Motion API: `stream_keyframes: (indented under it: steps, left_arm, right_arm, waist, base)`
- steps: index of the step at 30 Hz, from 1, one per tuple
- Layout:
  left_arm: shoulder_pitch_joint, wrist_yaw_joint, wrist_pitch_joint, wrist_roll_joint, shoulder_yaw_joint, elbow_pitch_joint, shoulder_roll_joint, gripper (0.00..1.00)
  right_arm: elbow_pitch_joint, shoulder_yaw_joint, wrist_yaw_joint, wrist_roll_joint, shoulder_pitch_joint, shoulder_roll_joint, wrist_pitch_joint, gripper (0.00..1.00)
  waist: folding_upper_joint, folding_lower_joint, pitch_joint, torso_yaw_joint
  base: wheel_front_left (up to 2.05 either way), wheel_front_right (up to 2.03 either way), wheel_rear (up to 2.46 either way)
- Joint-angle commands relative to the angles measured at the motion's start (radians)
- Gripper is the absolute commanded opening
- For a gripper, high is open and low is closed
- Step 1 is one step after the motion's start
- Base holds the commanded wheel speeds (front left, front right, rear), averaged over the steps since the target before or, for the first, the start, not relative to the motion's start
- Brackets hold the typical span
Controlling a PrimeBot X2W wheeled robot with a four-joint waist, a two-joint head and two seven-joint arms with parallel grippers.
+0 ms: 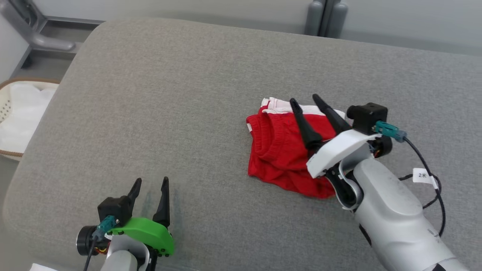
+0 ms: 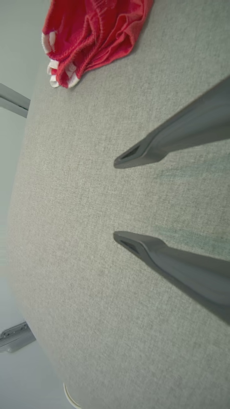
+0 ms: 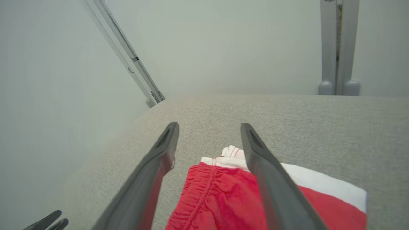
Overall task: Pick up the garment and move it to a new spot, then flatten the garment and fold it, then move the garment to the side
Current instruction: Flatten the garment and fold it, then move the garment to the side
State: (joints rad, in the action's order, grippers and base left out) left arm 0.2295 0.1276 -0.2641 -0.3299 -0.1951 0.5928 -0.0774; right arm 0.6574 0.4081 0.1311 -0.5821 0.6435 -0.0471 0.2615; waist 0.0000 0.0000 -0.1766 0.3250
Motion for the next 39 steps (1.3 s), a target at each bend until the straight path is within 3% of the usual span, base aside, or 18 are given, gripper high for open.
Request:
stream_keyframes:
  steps: [1,9,16,24,32,39]
  left_arm:
    - [-0.006,0.004,0.001,0.022,0.009,-0.018,-0.006,1.00]
    - [0.009,0.004,0.001,0.126,0.053,-0.117,-0.028,1.00]
    - [-0.044,0.004,0.001,0.203,0.082,-0.177,-0.037,1.00]
    - [-0.139,0.004,0.001,0.246,0.111,-0.220,-0.007,1.00]
    - [-0.155,0.004,0.001,0.249,0.107,-0.224,0.010,1.00]
    - [-0.121,0.004,0.001,0.225,0.088,-0.220,0.012,1.00]
  right_arm:
    - [-0.019,-0.052,-0.001,0.066,-0.035,-0.007,0.004,1.00]
    - [-0.150,-0.323,-0.001,0.368,-0.188,-0.006,0.004,1.00]
    - [-0.234,-0.420,-0.001,0.458,-0.313,-0.005,0.004,1.00]
    - [-0.231,-0.416,-0.001,0.436,-0.434,-0.006,0.004,1.00]
    - [-0.236,-0.399,-0.001,0.429,-0.442,-0.006,0.004,1.00]
    - [-0.177,-0.268,-0.001,0.334,-0.352,-0.006,0.004,1.00]
  waist:
    - [0.0000,0.0000,0.003,-0.061]
    - [0.0000,0.0000,-0.001,-0.161]
    - [0.0000,0.0000,0.012,-0.222]
    - [0.0000,0.0000,0.050,-0.253]
    - [0.0000,0.0000,0.061,-0.240]
    - [0.0000,0.0000,0.020,-0.202]
  base:
    - [0.00,0.00,0.00]
    - [0.00,0.00,0.00]
    - [0.00,0.00,0.00]
    - [0.00,0.00,0.00]
    - [0.00,0.00,0.00]
    - [0.00,0.00,0.00]
